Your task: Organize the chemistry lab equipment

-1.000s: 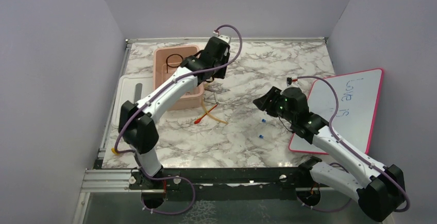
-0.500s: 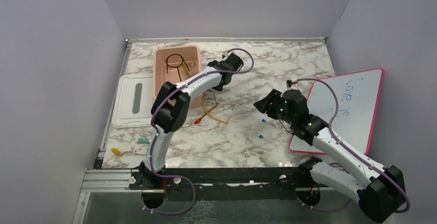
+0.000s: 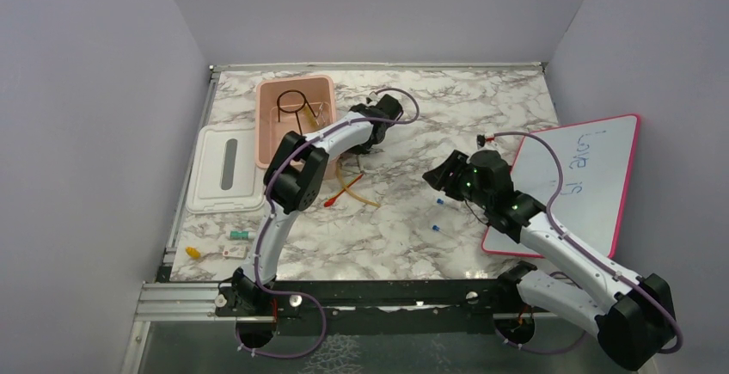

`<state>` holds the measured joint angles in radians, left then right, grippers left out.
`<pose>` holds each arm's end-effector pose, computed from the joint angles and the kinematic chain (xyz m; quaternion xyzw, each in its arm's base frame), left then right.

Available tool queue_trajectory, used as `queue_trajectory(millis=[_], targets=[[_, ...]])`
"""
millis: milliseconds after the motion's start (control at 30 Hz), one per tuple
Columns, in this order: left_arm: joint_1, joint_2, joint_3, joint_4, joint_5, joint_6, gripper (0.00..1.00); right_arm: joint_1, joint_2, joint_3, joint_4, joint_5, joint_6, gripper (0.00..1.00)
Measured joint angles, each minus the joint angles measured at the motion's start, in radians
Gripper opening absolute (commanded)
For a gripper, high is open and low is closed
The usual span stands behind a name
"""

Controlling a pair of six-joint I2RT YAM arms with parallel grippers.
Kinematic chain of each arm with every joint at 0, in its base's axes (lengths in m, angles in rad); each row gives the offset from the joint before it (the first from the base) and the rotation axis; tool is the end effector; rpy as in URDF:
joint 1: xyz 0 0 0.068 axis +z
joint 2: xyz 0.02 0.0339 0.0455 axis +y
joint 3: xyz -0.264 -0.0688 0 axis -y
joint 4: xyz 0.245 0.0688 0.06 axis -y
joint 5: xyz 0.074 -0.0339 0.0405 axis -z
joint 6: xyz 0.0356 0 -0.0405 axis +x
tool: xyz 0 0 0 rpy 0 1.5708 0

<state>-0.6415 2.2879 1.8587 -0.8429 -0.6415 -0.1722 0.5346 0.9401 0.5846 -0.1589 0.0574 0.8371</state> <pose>0.3904 -0.2650 0.1671 0.1726 0.9236 0.2304 0.2530 0.1820 0.1054 0.2438 0.1444 0.8513 0.2999 0.4056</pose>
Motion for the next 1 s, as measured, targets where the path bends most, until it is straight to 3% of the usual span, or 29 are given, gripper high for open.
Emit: queue_trajectory(millis=[300, 433, 533, 800, 1000], targets=[[0.013, 0.027, 0.0, -0.013, -0.008, 0.001, 0.21, 0.0, 0.003, -0.001, 0.002, 0.0, 0.0, 0.52], [0.02, 0.037, 0.0, -0.013, -0.016, 0.006, 0.05, 0.0, 0.003, -0.001, 0.002, 0.0, 0.0, 0.52], [0.021, 0.037, 0.0, -0.014, -0.016, 0.006, 0.0, 0.0, 0.003, -0.001, 0.002, 0.0, 0.0, 0.52], [0.008, 0.008, 0.0, -0.027, -0.001, 0.016, 0.0, 0.0, 0.003, -0.001, 0.002, 0.001, 0.0, 0.52], [-0.023, -0.139, 0.029, -0.047, 0.086, 0.016, 0.0, 0.0, 0.002, -0.001, 0.0, 0.005, 0.0, 0.52]])
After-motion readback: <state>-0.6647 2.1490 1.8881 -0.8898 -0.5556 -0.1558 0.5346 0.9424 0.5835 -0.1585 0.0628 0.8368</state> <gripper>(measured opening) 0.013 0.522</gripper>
